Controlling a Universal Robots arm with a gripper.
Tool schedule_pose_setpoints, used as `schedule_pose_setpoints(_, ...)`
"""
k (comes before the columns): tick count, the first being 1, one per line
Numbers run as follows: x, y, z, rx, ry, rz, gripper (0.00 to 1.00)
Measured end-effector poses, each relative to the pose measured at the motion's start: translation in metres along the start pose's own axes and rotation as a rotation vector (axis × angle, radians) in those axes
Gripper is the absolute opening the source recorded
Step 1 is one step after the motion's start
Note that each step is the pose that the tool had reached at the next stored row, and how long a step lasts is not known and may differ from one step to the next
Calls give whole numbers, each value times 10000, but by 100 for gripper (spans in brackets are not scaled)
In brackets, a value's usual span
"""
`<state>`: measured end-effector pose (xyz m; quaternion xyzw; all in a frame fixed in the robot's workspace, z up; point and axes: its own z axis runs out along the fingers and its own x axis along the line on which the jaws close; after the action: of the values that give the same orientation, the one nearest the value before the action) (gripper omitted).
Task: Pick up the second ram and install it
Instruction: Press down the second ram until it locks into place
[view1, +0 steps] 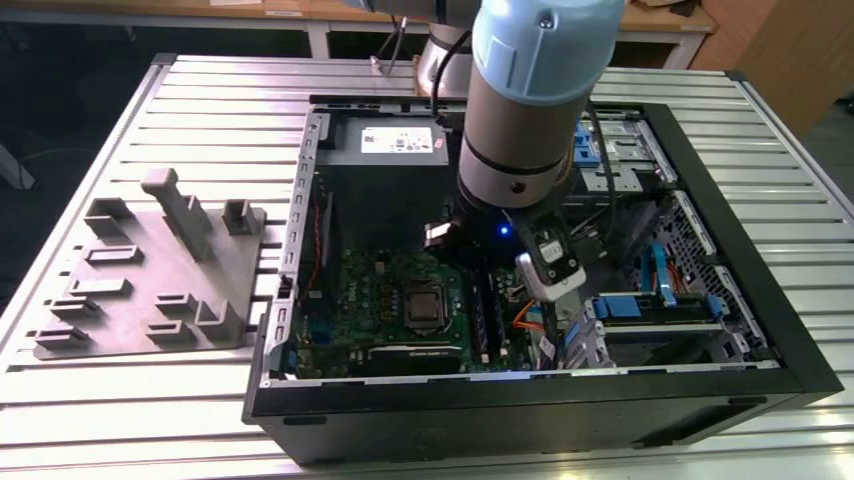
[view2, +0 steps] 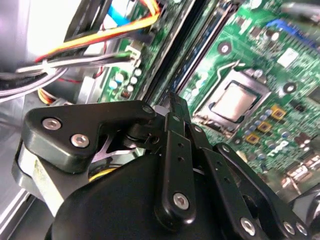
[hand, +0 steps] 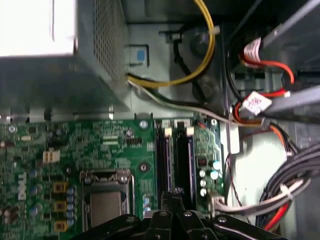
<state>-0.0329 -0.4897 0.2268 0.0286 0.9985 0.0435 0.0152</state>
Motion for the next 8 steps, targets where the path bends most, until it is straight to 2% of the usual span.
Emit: schedule_pose_setpoints(8,-10,-164,-14,0,0,0,10)
